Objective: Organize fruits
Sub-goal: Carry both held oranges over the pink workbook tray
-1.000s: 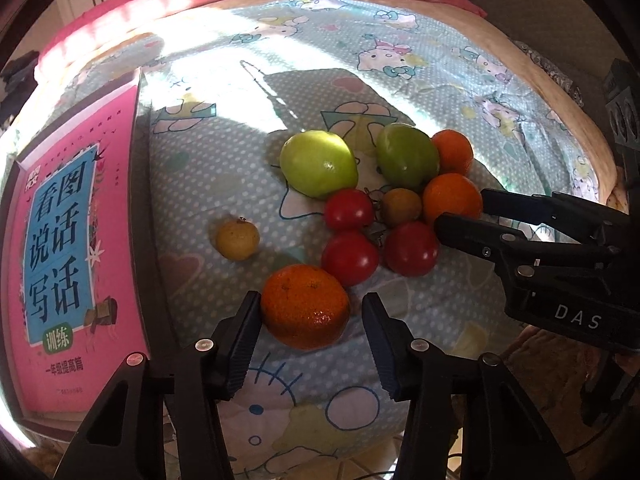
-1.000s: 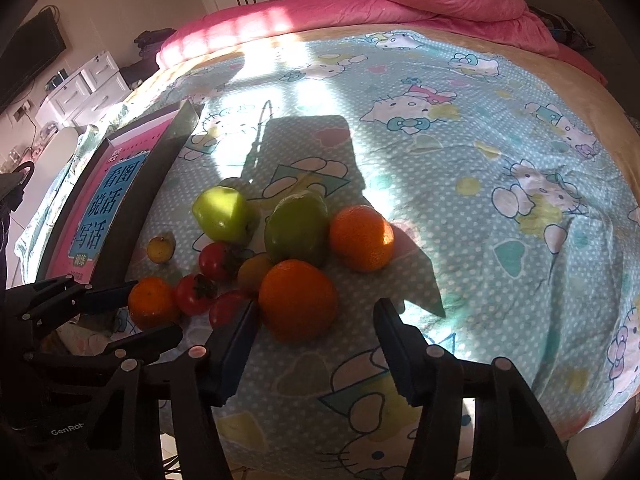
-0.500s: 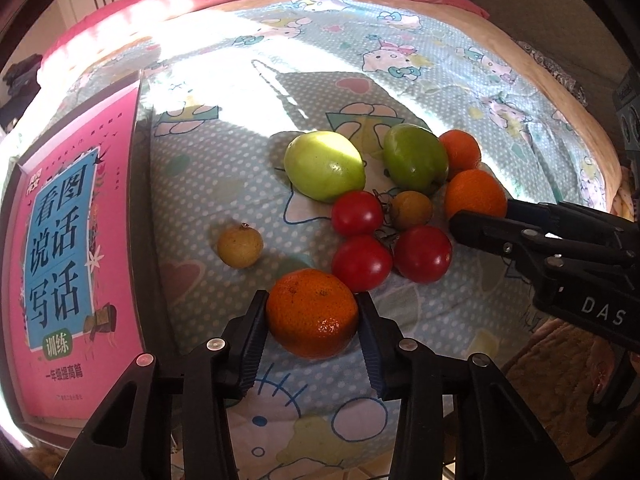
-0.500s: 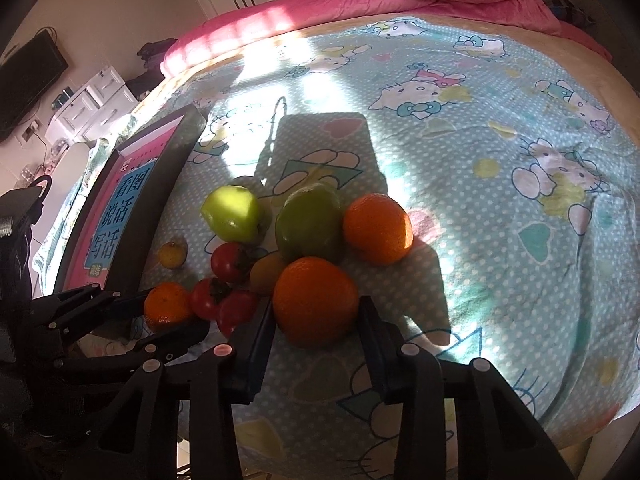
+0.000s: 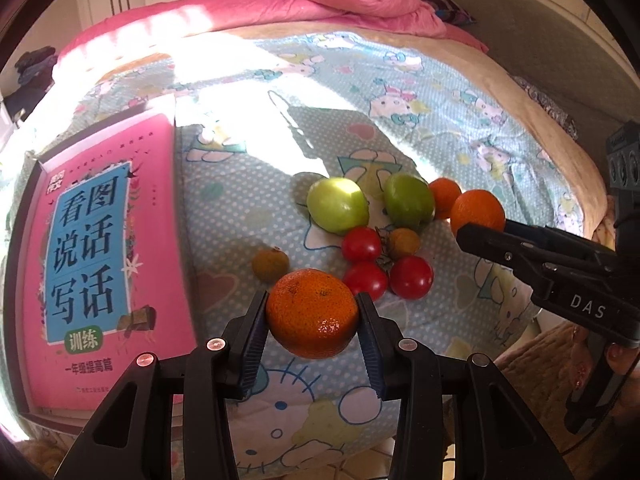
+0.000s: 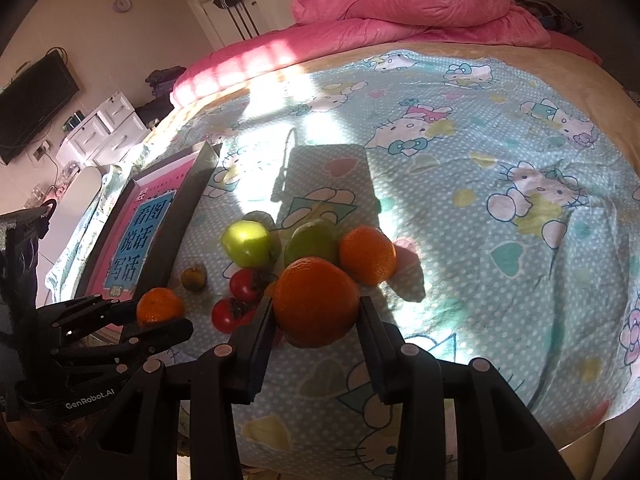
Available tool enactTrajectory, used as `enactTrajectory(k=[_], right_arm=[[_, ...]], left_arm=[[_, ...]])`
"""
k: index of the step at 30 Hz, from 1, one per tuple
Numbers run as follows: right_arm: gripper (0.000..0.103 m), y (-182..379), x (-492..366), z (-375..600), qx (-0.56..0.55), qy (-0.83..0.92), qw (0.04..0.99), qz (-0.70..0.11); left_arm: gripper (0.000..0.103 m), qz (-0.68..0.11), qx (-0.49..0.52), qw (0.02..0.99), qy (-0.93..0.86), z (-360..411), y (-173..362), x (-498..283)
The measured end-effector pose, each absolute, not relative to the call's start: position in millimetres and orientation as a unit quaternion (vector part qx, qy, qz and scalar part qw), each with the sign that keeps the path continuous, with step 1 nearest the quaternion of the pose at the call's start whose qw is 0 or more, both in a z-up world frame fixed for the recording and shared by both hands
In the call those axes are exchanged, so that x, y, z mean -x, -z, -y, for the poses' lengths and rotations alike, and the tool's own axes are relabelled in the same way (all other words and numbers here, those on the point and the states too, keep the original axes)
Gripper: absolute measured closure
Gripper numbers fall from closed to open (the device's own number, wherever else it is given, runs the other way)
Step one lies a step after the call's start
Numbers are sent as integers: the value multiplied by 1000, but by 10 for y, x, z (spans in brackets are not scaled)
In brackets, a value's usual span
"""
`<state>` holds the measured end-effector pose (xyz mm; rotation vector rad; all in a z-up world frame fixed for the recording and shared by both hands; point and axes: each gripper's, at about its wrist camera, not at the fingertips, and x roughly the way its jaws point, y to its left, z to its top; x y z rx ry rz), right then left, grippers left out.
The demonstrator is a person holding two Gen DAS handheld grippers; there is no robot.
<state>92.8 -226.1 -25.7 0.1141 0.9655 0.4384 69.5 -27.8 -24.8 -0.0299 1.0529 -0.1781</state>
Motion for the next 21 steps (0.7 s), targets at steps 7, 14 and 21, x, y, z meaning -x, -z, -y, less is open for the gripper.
enactTrajectory(k=[7,14,21], right_arm=[[62,135,-906,2161,-57,-226,866,-442],[62,48,-914,1958,-54,-249,866,-431],[62,-35,-911,1748,-53,-275,862,-423]], left_arm=[[59,-485,29,871,68,80,62,-665],[59,-480,44,875,44,-139,-13,-645],[59,-477,56,877,17,-388,-50,-587]])
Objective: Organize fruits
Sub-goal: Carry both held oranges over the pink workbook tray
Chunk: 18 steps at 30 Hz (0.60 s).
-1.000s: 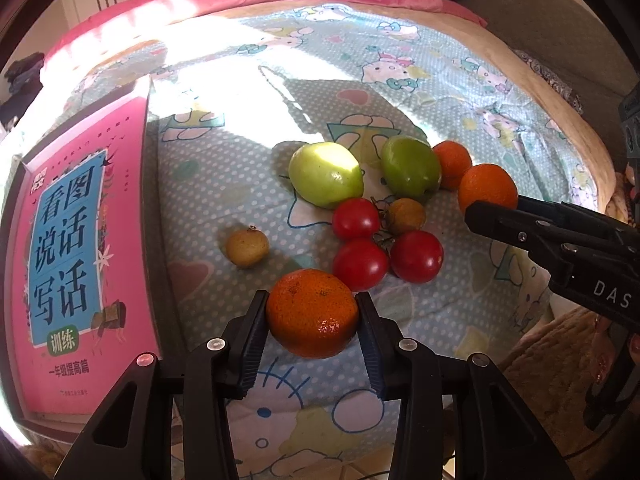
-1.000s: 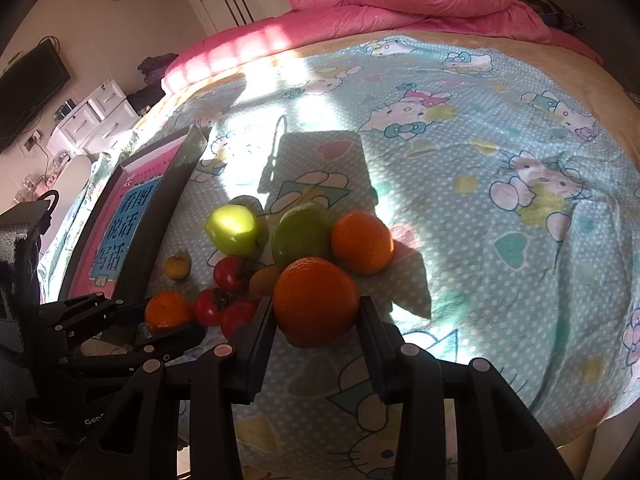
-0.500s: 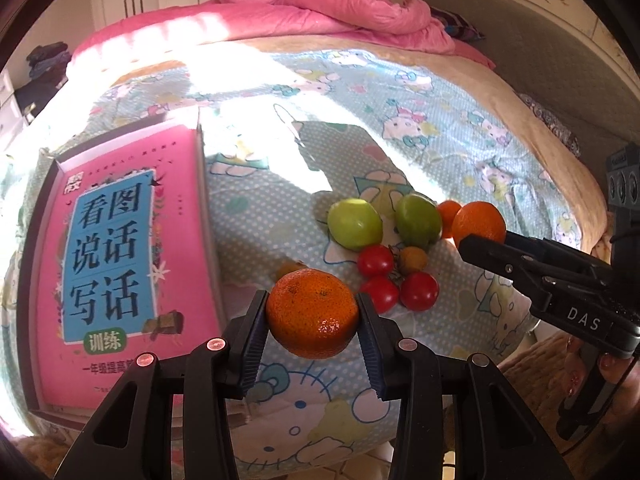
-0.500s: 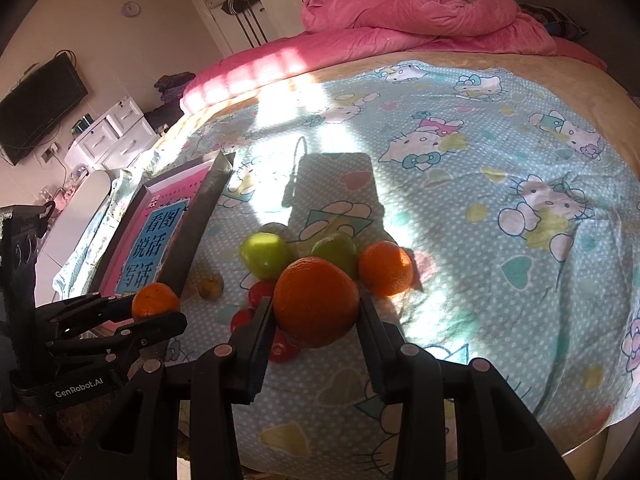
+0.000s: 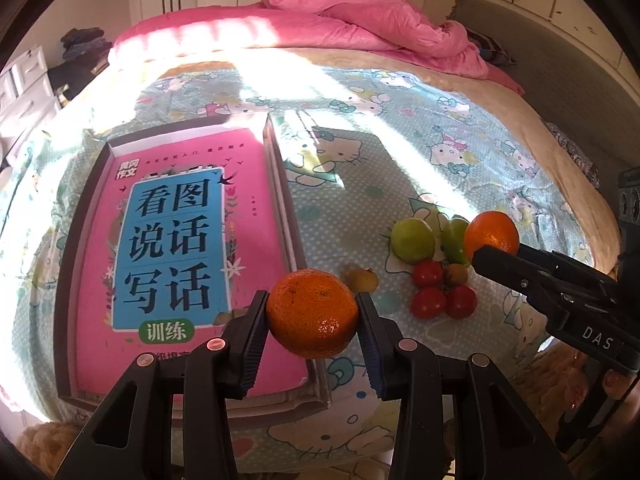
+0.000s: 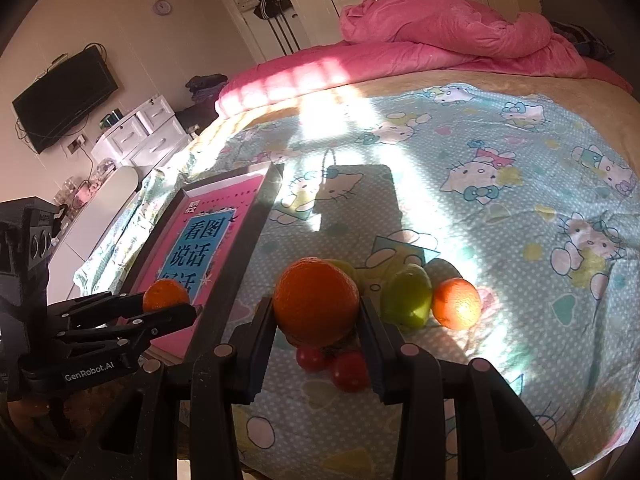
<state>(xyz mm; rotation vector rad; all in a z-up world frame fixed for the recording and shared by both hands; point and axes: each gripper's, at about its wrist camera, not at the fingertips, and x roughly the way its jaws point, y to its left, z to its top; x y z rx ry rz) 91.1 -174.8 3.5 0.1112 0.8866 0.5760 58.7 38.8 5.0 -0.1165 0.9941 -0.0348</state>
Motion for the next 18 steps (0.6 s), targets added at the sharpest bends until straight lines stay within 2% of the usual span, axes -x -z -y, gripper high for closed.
enactTrajectory(k=[18], right_arm=[[62,-74,-701,961,-5,-348,839,-417]], left_arm=[[59,-476,98,872,-59,-1214,-33,-347]])
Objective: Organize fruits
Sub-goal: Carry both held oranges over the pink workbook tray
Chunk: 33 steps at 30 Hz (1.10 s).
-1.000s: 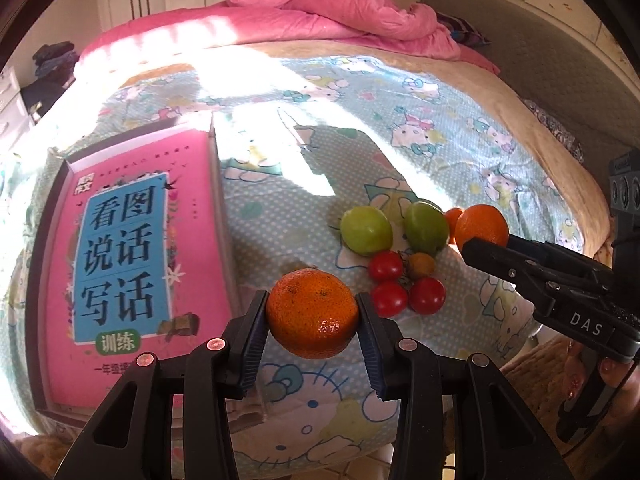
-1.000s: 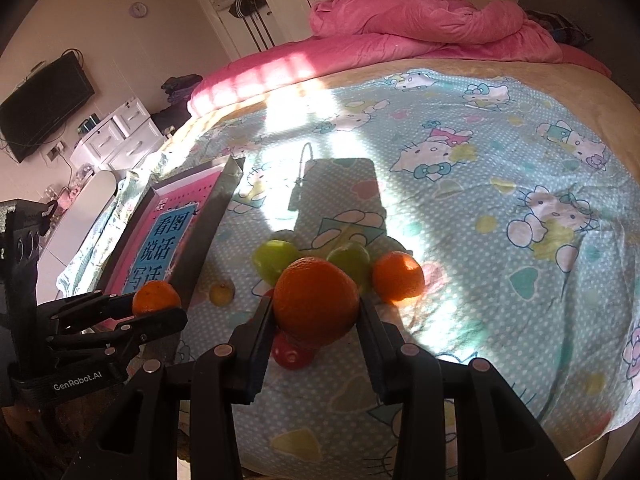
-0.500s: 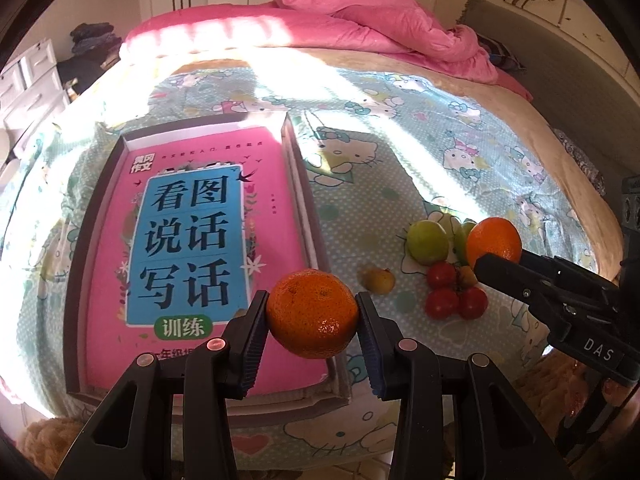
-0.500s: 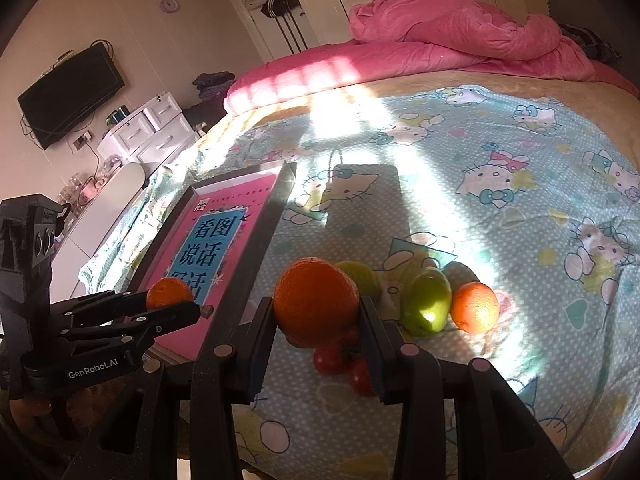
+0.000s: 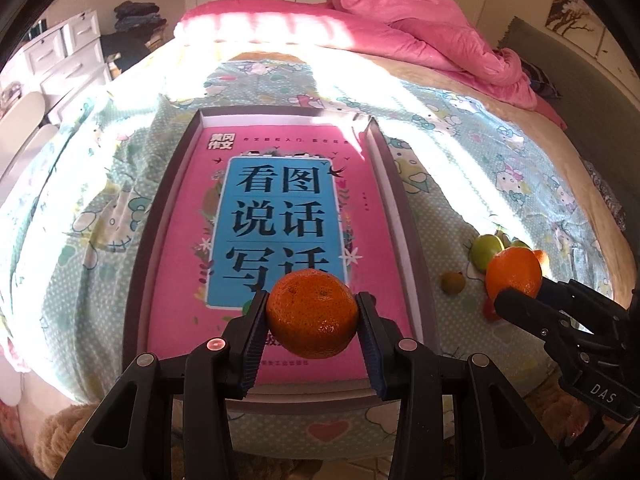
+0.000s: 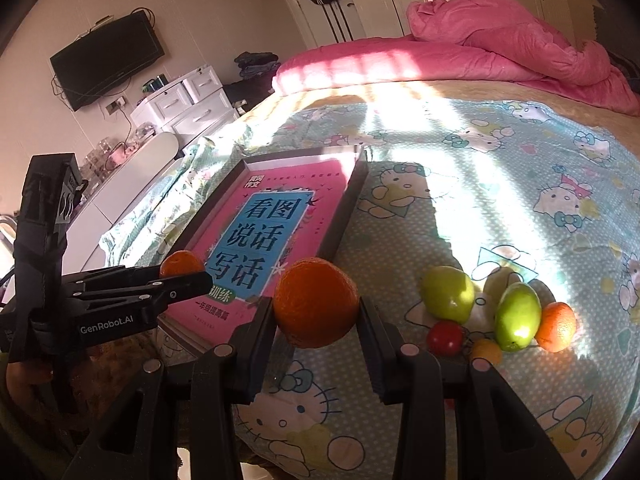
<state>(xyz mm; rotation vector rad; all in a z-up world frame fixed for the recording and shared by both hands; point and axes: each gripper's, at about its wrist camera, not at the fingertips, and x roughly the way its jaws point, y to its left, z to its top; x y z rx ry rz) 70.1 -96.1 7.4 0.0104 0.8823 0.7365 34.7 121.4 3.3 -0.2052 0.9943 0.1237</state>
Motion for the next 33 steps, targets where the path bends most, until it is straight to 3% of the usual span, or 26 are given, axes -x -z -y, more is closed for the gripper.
enactTrajectory(k=[33], right_arm=[[62,270,-430,142,93,-387,801,-446]], left_arm=[[59,-513,119,838,-143,-1796,423,-290]])
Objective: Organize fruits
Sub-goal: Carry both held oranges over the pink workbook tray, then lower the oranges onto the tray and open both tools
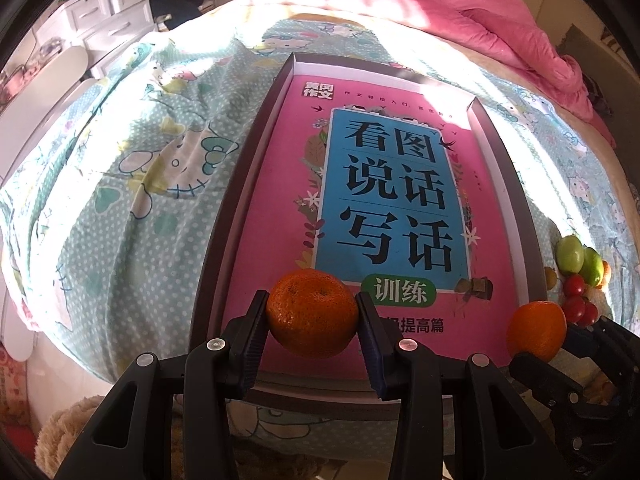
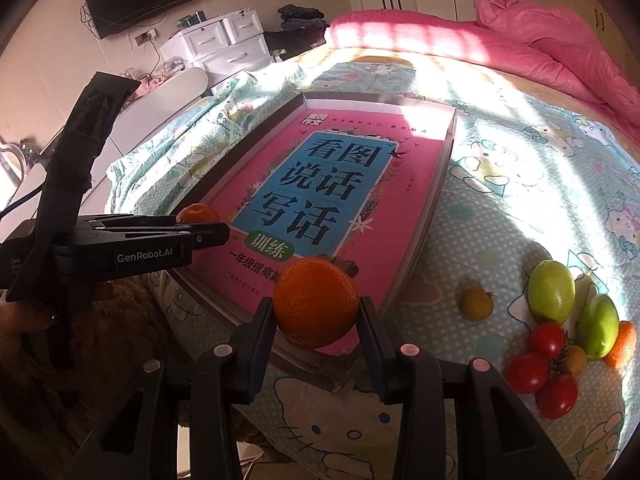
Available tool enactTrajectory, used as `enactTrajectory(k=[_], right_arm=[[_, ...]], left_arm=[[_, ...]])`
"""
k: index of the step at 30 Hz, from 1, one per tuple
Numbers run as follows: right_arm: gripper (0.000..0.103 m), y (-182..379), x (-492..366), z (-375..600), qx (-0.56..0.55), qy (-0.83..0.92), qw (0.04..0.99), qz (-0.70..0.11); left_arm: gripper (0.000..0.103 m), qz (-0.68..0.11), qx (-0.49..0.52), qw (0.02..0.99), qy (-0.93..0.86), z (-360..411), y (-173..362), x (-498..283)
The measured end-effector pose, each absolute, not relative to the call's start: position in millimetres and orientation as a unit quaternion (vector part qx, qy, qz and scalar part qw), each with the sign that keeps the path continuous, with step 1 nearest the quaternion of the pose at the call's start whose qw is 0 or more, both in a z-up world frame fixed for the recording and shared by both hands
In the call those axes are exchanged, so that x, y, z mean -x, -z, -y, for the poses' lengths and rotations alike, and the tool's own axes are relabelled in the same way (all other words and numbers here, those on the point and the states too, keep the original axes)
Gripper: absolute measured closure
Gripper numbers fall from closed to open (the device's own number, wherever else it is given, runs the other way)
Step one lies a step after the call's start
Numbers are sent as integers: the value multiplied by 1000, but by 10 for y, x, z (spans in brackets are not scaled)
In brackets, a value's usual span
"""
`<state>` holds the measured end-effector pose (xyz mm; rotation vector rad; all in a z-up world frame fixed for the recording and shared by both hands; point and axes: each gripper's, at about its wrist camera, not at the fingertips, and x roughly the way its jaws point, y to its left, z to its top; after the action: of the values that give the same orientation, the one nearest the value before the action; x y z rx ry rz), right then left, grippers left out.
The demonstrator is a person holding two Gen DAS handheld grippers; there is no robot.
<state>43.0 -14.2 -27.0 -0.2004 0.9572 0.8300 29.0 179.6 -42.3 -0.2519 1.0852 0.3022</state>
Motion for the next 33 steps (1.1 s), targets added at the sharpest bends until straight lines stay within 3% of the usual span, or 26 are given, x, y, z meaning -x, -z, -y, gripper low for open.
enactTrajectory(k=[24,29,33], right_arm=[[60,326,-313,56,131,-395,790,-449],[49,228,-299,105,118,-402,797,-436],[46,143,-315,177,103,-403,804,-425]], left_arm=[[58,-520,110,834,-150,-1794,468,-281],[56,-505,104,844,-149,-1755,383,-256],[49,-494,96,850,-153,-1716,313,-233]])
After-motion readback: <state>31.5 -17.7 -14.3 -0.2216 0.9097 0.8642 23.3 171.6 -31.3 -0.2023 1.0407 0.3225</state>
